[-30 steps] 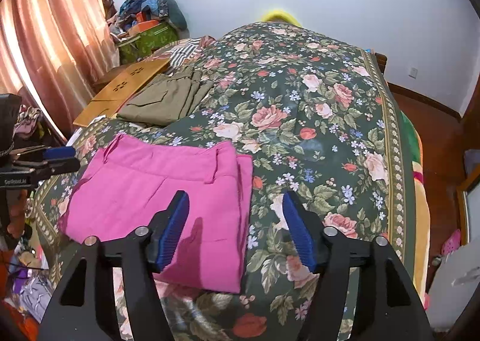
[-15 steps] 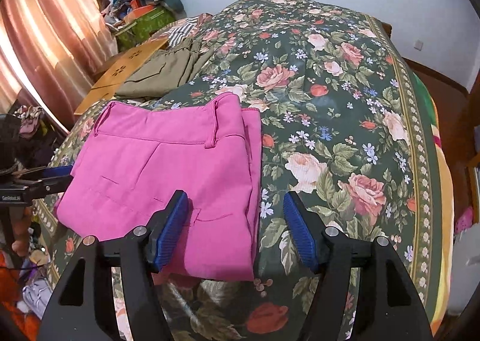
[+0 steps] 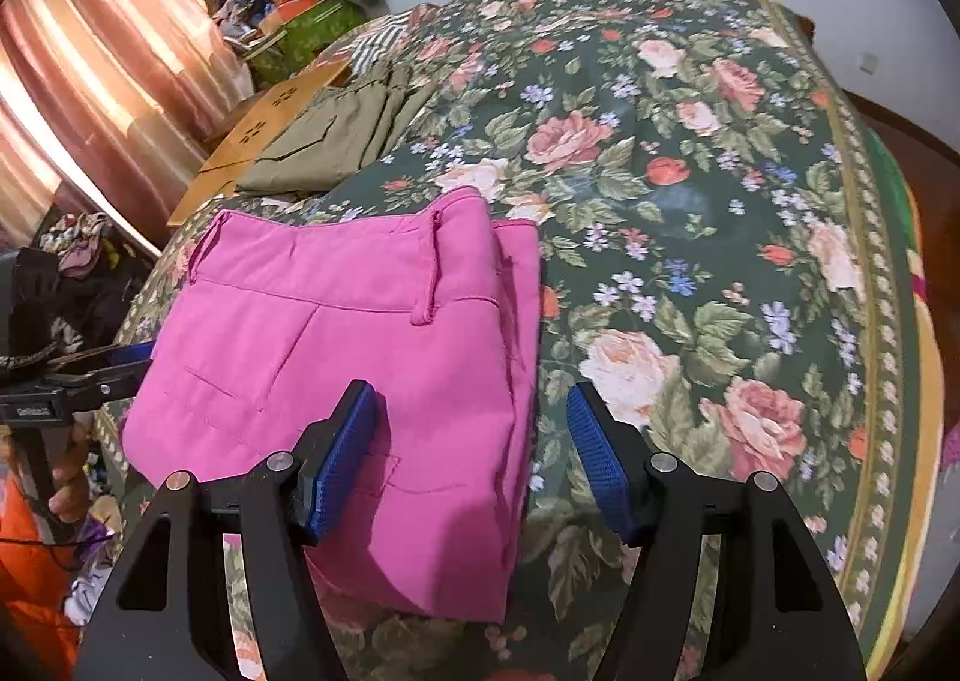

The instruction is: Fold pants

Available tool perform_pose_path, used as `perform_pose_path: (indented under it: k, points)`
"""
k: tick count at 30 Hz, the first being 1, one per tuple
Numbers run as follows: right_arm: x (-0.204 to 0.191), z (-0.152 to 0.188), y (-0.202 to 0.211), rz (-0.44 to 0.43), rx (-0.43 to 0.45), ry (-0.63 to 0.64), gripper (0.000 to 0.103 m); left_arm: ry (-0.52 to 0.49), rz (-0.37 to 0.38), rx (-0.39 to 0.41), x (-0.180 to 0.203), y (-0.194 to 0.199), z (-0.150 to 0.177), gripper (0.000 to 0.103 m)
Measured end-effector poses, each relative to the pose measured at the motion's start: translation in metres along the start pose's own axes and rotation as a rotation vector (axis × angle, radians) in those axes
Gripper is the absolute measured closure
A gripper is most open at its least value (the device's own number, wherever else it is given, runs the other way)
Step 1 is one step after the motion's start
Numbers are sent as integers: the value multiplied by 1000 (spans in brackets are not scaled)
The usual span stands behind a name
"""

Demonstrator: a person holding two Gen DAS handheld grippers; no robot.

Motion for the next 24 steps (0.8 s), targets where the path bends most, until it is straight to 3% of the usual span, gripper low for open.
perform_pose_path:
  k: [5,10,19,24]
  points:
    - [0,-4,-9,-58,-27,-2,42,11,20,-22,-4,-11,-6,22]
    - [-2,-9,-12,-65,-23,7,52,32,89,-22,-2,-13,-12,51]
    - [0,-13,-3,-51,34,3,80,-115,-23,28,23,-3,-19,84]
    - [-4,-19,11,-47,80,16,87,-130,-31,82,27,15,-28,90]
Point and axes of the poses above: each gripper's, at about its wrist camera, not at the fingertips, and y roughly against the way its jaws point, x to its right, z to its underside, the point moved 6 cm from there along -y, roughly the way its jaws point, and after that the axes turned 2 degrees about -x, right-handed, at the moved point
